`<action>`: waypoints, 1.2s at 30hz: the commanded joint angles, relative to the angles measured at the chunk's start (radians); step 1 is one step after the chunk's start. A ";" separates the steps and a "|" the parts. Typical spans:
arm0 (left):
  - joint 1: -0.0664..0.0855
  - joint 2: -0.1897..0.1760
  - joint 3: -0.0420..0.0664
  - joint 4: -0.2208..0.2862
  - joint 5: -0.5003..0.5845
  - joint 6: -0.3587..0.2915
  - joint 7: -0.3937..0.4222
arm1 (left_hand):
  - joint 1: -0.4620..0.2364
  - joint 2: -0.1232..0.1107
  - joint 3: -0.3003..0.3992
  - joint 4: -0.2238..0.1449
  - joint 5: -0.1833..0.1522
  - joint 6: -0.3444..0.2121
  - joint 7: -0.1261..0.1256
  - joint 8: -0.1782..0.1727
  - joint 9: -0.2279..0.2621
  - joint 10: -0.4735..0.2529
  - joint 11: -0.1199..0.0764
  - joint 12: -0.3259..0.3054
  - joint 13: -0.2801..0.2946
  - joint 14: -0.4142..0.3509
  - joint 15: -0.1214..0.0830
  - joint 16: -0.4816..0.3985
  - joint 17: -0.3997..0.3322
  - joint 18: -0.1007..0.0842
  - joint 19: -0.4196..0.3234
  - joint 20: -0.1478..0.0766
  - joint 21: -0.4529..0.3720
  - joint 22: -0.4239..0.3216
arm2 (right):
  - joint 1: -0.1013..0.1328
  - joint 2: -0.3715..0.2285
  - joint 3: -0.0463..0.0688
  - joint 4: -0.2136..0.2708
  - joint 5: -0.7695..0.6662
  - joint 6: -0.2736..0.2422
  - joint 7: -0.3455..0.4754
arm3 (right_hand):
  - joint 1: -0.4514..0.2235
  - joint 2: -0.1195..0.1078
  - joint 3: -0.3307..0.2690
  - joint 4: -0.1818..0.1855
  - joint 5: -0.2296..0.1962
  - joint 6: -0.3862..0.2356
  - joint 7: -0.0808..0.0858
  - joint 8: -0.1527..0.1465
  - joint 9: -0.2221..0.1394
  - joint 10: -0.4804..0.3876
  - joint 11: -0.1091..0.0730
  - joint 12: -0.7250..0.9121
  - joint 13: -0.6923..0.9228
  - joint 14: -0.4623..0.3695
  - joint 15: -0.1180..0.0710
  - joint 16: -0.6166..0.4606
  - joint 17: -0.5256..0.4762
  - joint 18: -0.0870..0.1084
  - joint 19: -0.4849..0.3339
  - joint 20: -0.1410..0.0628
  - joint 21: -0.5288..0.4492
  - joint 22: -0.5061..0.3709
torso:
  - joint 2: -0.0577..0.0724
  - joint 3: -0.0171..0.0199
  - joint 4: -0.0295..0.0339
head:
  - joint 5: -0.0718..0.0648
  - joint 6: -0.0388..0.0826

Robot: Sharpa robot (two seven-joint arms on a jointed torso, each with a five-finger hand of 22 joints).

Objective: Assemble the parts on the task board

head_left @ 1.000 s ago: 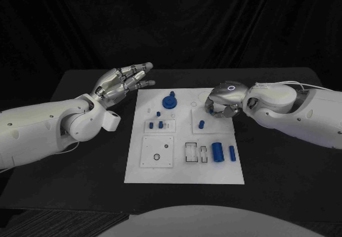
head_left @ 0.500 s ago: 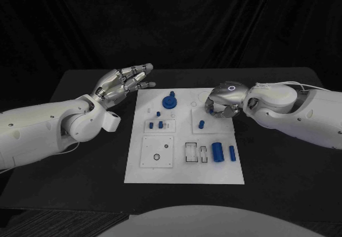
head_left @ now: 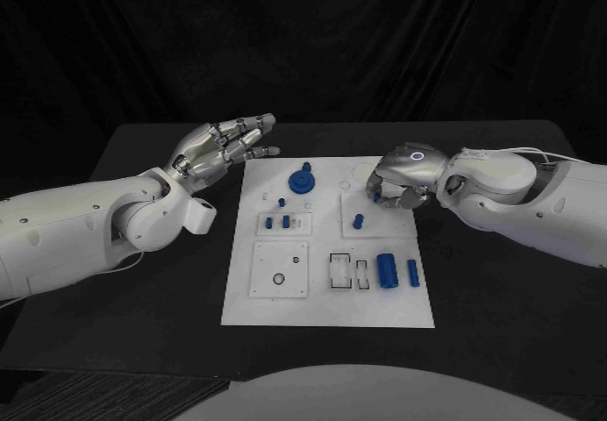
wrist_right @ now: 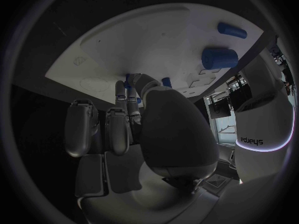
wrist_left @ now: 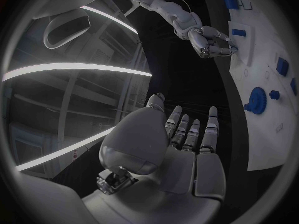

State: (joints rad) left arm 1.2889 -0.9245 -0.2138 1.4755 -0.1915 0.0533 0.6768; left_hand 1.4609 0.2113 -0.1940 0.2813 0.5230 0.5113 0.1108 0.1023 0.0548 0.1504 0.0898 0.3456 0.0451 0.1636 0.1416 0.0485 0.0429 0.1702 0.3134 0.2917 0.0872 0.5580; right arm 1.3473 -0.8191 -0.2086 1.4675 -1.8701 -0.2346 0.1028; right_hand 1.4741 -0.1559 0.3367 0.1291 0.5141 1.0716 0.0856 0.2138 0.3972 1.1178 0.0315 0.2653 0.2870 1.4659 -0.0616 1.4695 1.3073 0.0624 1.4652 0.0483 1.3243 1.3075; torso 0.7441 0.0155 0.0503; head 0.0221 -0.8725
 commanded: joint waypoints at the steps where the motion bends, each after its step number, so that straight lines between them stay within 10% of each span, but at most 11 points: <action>1: -0.001 -0.001 0.001 0.001 0.006 0.016 0.012 | 0.009 -0.002 0.007 0.001 0.005 0.004 0.005 0.004 0.001 0.000 0.009 0.003 0.001 0.009 -0.001 0.004 0.001 0.006 0.007 -0.002 0.006 -0.001 | 0.013 -0.009 0.001 0.013 -0.006 -0.043 -0.026 | 0.001 0.005 0.001 -0.006 -0.001 0.006 0.002 0.003 0.001 0.005 0.000 0.000 0.001 0.074 -0.004 0.005 0.116 -0.011 0.017 -0.004 0.004 0.195 | 0.000 -0.0005 0.0011 | 0.000 0.000; 17: -0.002 0.002 0.001 -0.004 0.006 0.025 -0.002 | 0.010 -0.002 0.007 0.003 0.005 0.000 0.007 0.004 0.001 0.001 0.011 0.003 0.001 0.024 0.003 0.012 0.004 0.004 0.002 -0.004 0.002 -0.006 | 0.076 -0.045 0.001 0.115 0.004 -0.074 -0.056 | -0.001 0.008 0.005 -0.008 -0.008 0.007 0.005 0.002 0.005 0.015 0.002 -0.003 -0.002 0.075 -0.002 0.008 0.120 -0.011 0.018 -0.003 0.006 0.196 | -0.001 -0.0012 -0.0006 | 0.002 0.000; 36: -0.005 0.007 0.001 -0.011 0.006 0.032 -0.013 | 0.010 0.003 0.009 0.006 0.005 -0.002 0.009 0.004 0.001 0.003 0.016 0.005 0.001 0.016 0.003 0.010 0.002 0.003 0.000 -0.004 0.000 -0.009 | 0.082 0.021 0.001 0.247 0.084 -0.027 -0.063 | 0.005 0.006 0.037 -0.032 -0.004 0.011 0.024 -0.023 -0.001 0.051 0.015 -0.029 -0.022 0.076 0.032 0.014 0.127 -0.011 0.015 0.022 0.003 0.194 | -0.001 0.0005 -0.0003 | 0.043 0.000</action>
State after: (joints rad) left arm 1.2850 -0.9200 -0.2139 1.4637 -0.1911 0.0698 0.6579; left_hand 1.4609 0.2113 -0.1897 0.2856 0.5229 0.5076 0.1145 0.1022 0.0546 0.1524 0.0990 0.3473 0.0451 0.1809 0.1447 0.0539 0.0462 0.1701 0.3133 0.2917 0.0872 0.5506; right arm 1.4294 -0.8028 -0.2079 1.7084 -1.8028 -0.2709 0.0591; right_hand 1.4743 -0.1579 0.3657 0.0974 0.5052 1.0808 0.1054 0.1952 0.3969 1.1543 0.0560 0.2398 0.2666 1.4677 -0.0381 1.4792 1.3080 0.0623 1.4685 0.0627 1.3242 1.3073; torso 0.7430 0.0149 0.0502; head 0.0616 -0.8725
